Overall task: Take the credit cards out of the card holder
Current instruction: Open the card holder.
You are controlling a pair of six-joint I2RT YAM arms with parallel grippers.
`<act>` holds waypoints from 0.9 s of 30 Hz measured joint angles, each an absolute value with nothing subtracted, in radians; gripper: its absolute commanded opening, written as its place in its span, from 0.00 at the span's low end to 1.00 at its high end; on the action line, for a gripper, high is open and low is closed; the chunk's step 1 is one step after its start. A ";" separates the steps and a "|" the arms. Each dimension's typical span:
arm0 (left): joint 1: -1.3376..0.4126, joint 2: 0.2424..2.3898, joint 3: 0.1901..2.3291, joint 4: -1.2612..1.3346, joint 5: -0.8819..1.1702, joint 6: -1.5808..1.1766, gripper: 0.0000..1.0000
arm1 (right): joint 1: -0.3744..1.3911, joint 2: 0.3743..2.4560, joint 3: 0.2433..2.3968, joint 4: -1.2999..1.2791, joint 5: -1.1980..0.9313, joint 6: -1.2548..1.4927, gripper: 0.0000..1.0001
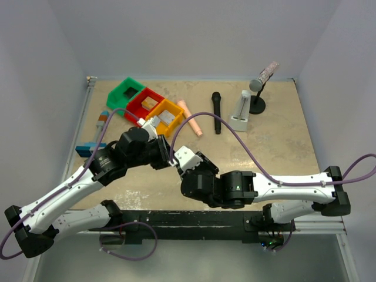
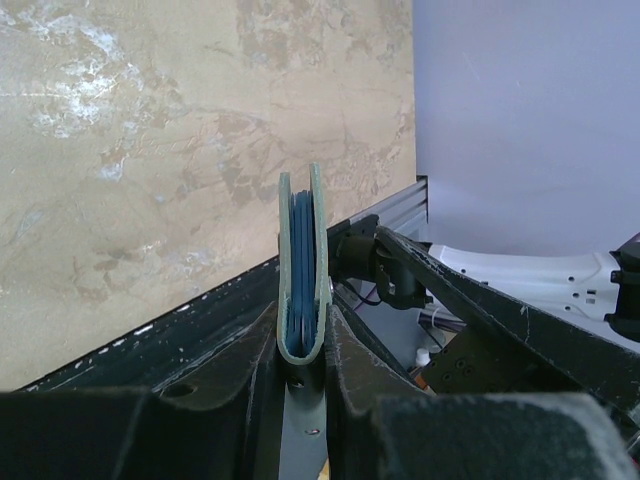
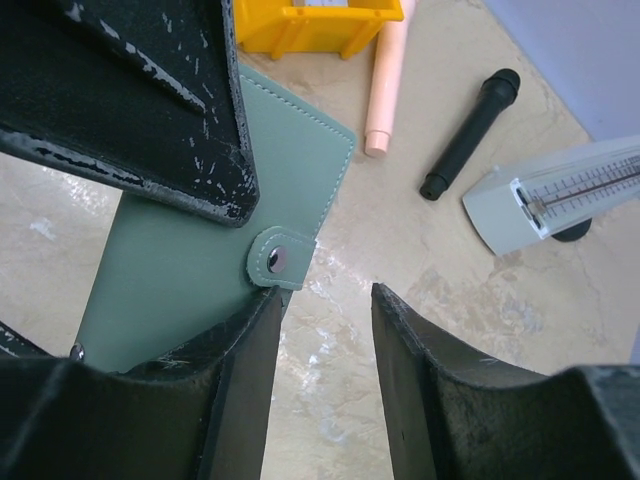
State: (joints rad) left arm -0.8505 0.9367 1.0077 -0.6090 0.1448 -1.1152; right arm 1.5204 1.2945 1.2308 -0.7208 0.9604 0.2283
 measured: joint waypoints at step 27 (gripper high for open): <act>-0.844 0.949 1.008 -0.562 0.146 -1.116 0.00 | 1.523 1.295 1.232 -0.685 1.005 0.181 0.41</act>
